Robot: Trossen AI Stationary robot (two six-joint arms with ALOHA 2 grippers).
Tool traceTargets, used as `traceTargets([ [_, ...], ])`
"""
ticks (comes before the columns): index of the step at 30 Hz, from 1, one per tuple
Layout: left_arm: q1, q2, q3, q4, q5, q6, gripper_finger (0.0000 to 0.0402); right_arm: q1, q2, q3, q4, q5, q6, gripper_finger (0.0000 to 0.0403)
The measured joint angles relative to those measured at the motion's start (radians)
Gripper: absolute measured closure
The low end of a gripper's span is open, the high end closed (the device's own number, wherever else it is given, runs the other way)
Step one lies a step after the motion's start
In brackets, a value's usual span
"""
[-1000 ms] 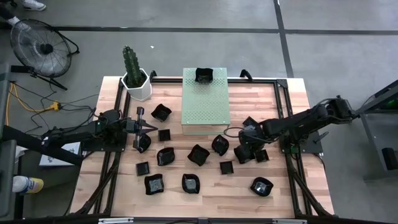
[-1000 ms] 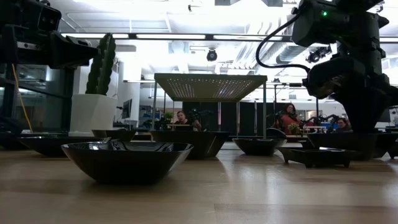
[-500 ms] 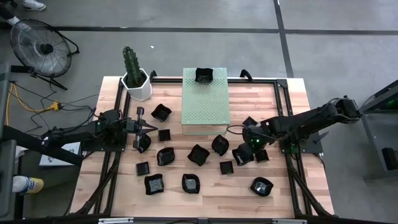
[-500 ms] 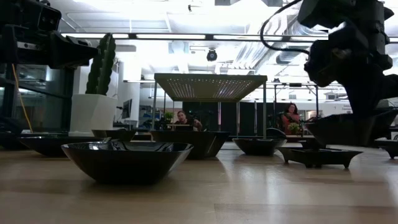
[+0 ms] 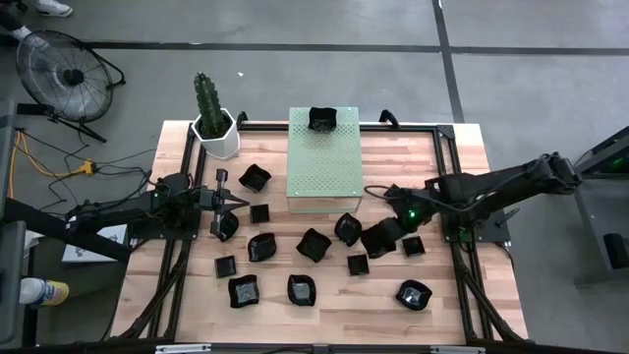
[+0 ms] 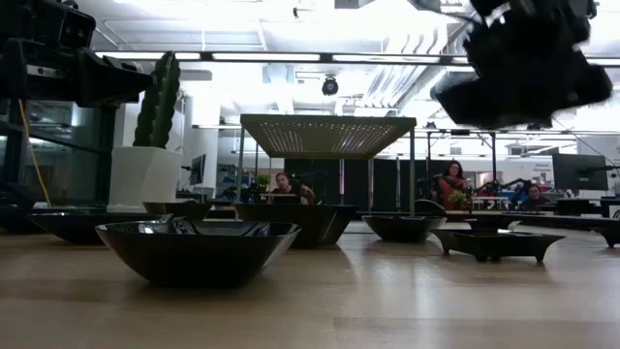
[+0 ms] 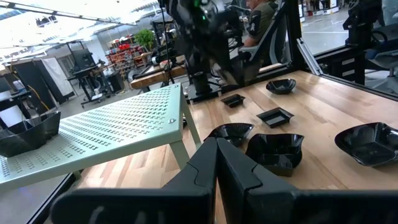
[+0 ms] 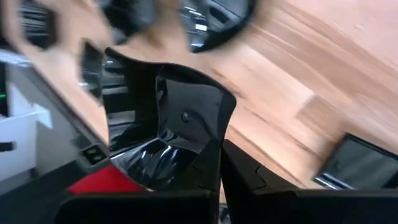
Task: Pick & Place Mini shaped plates
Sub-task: Stack the black distorted square plate on top of the black distorted square plate on the shelf
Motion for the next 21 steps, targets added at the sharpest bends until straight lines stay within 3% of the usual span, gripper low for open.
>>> traceTargets([
  [12, 0.000, 0.000, 0.000, 0.000, 0.000, 0.000, 0.0399, -0.006, 0.000, 0.324, -0.162, 0.159, -0.163, 0.0403],
  [21, 0.000, 0.000, 0.000, 0.000, 0.000, 0.000, 0.0399, -0.092, 0.005, 0.434, -0.182, 0.231, -0.269, 0.0402],
])
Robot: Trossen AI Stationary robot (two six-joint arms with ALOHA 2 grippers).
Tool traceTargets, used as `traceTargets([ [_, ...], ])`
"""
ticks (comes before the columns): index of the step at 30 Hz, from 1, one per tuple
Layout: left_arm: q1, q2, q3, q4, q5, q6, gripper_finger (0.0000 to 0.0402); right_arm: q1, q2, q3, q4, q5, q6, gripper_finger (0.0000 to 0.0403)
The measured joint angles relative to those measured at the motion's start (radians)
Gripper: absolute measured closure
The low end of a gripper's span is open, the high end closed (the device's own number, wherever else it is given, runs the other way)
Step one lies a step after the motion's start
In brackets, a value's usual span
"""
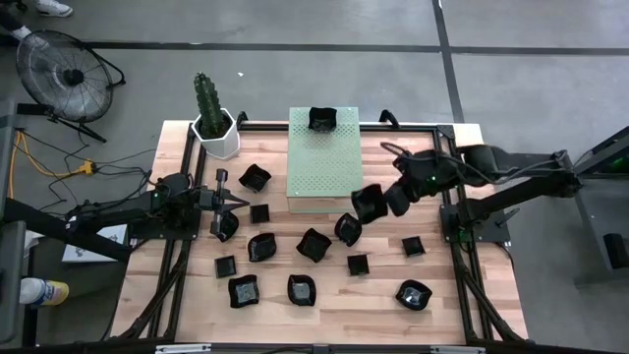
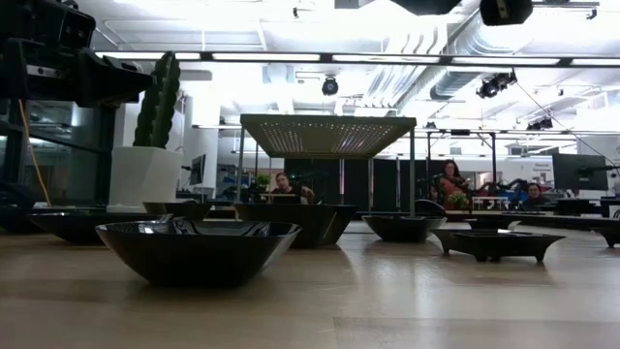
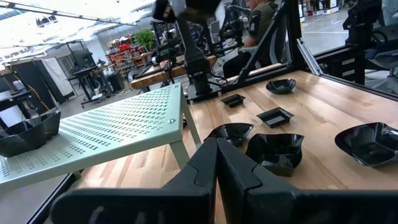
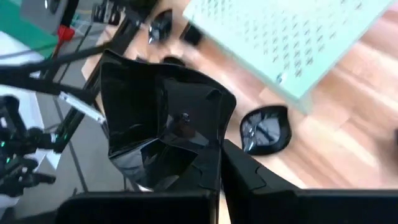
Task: Pick & Place Mini shaped plates
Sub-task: Stack the black distorted square plate on top of the black distorted square plate on the shelf
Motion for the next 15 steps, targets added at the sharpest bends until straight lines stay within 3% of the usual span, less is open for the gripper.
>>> traceTargets([
  [15, 0.000, 0.000, 0.000, 0.000, 0.001, 0.000, 0.0399, -0.231, 0.127, 0.127, 0.028, -0.003, -0.031, 0.0402],
])
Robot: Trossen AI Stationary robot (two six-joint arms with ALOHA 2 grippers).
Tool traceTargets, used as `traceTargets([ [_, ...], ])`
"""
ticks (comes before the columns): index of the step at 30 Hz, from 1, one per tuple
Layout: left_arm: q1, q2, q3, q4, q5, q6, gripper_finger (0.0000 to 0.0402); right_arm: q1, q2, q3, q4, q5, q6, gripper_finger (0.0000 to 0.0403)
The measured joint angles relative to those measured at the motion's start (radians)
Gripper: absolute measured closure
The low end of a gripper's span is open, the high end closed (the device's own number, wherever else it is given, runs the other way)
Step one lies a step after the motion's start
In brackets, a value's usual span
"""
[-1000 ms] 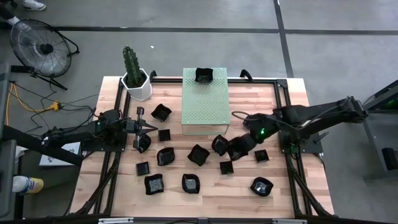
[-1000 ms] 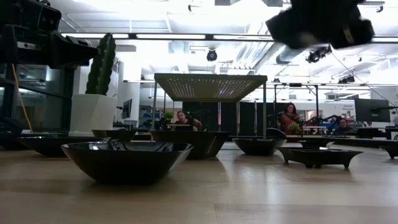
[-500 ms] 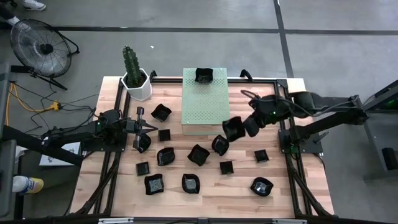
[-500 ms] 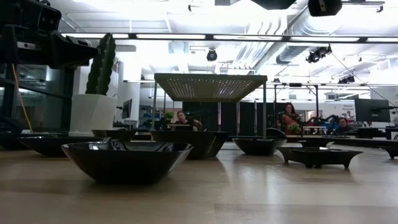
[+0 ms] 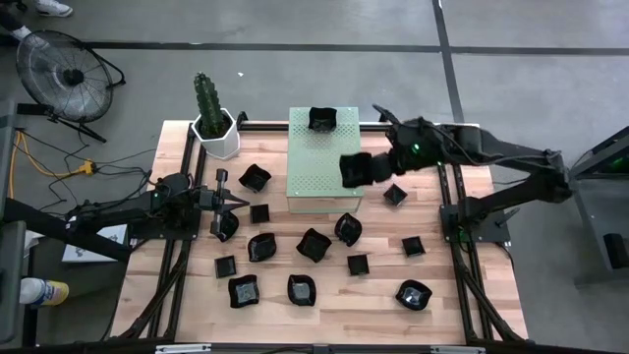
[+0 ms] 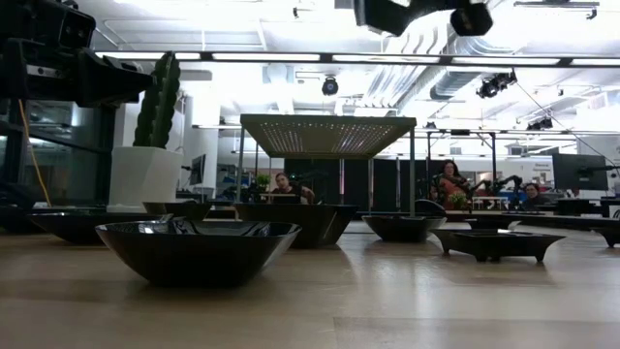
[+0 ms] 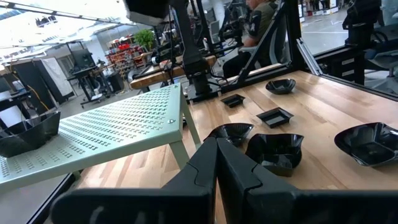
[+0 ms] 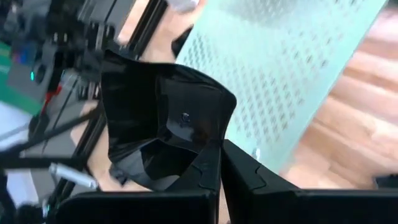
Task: Pick & Place Mini shaped plates
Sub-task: Stack the black distorted square plate on top of the black distorted square plate on the shelf
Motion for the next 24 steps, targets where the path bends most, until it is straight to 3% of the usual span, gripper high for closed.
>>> traceTargets([
  [24, 0.000, 0.000, 0.000, 0.000, -0.001, 0.000, 0.0399, -0.259, 0.449, 0.516, -0.010, -0.085, -0.047, 0.0402],
])
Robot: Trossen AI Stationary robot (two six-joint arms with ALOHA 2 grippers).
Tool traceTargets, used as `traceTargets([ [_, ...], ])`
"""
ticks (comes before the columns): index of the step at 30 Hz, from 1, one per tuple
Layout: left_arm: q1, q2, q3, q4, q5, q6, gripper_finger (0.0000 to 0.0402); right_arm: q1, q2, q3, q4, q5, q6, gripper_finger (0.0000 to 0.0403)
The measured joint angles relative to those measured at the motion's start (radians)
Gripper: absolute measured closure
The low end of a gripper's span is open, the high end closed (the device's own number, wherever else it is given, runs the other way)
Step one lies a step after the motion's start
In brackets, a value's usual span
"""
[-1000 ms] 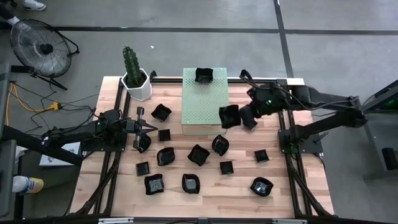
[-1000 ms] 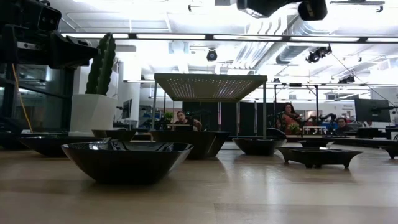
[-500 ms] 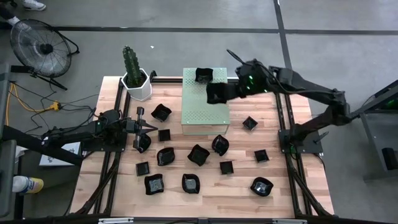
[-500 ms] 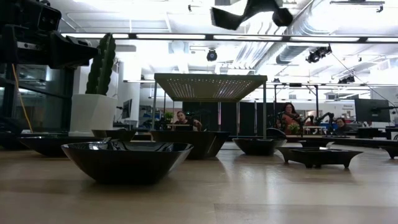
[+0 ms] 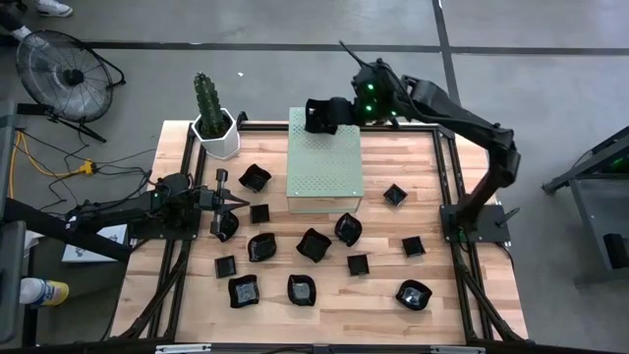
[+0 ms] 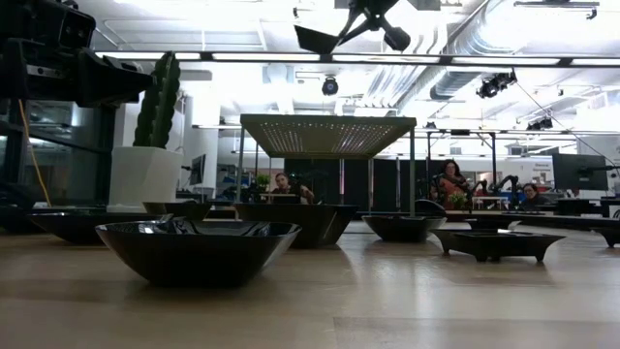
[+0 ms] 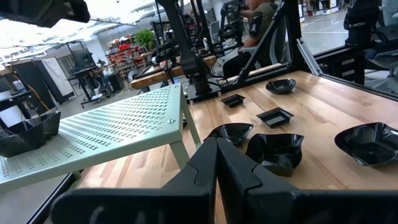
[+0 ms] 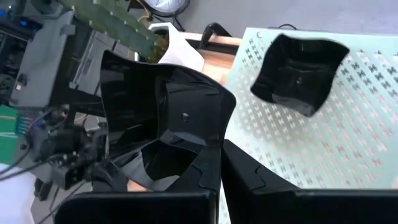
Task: Pick & Place Mini shaped plates
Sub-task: Stack the black distorted square plate on top of the black distorted square plate on the shelf
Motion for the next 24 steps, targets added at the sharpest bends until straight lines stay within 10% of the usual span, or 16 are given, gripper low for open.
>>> traceTargets([
  [24, 0.000, 0.000, 0.000, 0.000, 0.000, 0.000, 0.0399, -0.161, 0.151, 0.055, -0.022, -0.022, -0.008, 0.0402],
])
